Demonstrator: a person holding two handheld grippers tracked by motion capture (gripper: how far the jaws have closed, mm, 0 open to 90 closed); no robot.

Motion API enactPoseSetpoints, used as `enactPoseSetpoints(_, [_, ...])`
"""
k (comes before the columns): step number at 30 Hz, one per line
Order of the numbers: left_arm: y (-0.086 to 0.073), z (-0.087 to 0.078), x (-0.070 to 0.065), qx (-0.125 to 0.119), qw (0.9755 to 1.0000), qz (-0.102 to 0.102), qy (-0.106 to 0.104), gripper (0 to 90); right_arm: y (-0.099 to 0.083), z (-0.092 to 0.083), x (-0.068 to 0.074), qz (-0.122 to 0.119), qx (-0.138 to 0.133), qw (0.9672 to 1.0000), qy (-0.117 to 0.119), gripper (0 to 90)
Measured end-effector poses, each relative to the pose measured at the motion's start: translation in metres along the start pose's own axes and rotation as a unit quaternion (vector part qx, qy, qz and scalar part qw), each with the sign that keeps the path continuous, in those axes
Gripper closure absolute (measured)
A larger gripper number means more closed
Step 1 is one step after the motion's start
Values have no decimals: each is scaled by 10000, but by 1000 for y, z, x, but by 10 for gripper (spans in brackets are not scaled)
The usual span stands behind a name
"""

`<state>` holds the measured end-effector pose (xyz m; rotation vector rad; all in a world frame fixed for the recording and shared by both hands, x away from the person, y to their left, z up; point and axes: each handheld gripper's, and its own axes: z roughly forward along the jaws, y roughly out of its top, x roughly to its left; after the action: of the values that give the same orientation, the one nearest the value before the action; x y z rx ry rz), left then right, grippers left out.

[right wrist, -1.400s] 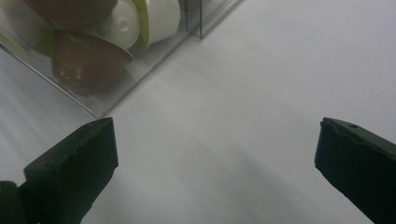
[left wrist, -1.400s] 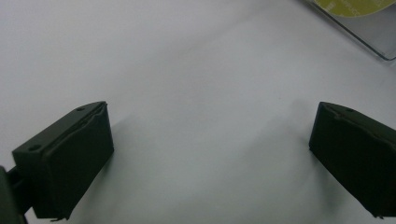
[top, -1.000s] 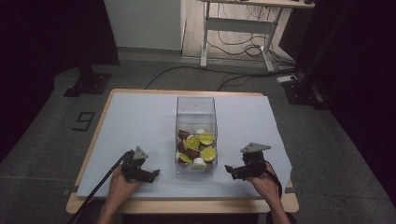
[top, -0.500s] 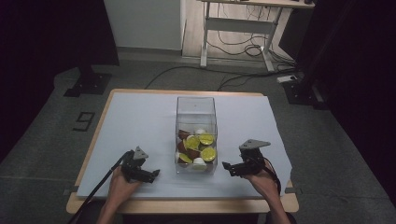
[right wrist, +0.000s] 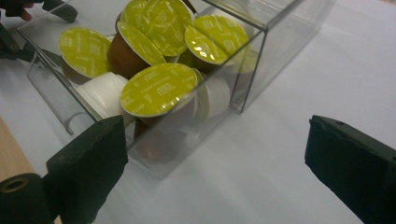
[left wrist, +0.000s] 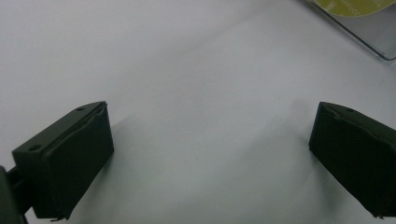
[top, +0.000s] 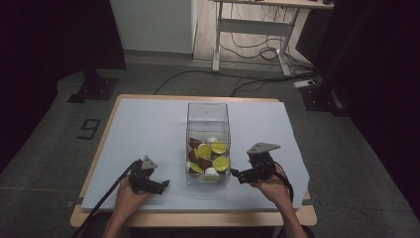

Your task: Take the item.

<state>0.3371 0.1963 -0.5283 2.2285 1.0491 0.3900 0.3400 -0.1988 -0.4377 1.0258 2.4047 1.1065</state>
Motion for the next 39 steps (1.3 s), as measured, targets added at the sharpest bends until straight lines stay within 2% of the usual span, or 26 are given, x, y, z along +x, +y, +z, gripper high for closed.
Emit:
enactPoseSetpoints(6, [0, 0, 0, 14, 10000, 16, 0, 0, 10, 4, 6, -110, 17, 9999, 32, 81])
enactPoseSetpoints(10, [0, 0, 0, 0, 10000, 7, 3, 0, 20, 10, 13, -218, 35, 9997, 135, 99])
enactPoseSetpoints(24, [0, 0, 0, 0, 10000, 12, 4, 0, 37, 28, 25, -215, 127, 9981, 570, 138])
enactPoseSetpoints(39, [0, 0, 0, 3, 10000, 13, 3, 0, 55, 53, 37, -264, 274, 9962, 787, 189])
